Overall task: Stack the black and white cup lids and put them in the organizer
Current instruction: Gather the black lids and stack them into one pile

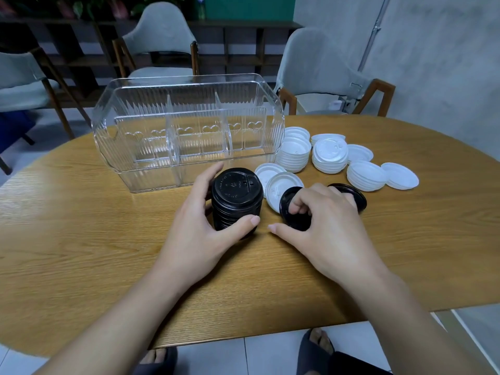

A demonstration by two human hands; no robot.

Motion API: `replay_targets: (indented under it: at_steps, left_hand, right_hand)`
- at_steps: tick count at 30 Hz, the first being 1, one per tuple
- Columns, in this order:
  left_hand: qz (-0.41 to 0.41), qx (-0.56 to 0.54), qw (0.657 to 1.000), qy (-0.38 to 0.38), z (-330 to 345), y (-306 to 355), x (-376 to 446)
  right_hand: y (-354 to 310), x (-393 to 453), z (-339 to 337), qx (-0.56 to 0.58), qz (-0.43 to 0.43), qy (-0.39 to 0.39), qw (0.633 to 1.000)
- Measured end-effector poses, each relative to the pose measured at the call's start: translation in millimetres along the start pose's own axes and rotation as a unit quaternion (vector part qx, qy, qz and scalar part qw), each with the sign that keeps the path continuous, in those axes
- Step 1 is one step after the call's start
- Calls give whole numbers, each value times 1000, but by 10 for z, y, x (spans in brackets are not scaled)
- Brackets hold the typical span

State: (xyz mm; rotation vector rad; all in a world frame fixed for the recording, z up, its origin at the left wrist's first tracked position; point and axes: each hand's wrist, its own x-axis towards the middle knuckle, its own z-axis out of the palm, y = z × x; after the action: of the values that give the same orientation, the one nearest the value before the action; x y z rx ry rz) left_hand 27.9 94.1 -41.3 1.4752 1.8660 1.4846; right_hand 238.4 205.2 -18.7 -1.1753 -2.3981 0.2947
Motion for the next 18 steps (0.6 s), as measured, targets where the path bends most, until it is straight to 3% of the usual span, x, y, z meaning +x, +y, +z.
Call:
replay_targets:
  at_steps: [10, 18]
  left_hand:
    - [7, 10, 1000, 1, 0, -1, -3]
    - [13, 10, 1000, 2, -9, 19, -3]
  right_hand:
    - [-9, 12, 75, -17, 13, -21, 1000]
    - [-10, -24, 42, 22, -3, 18, 1000]
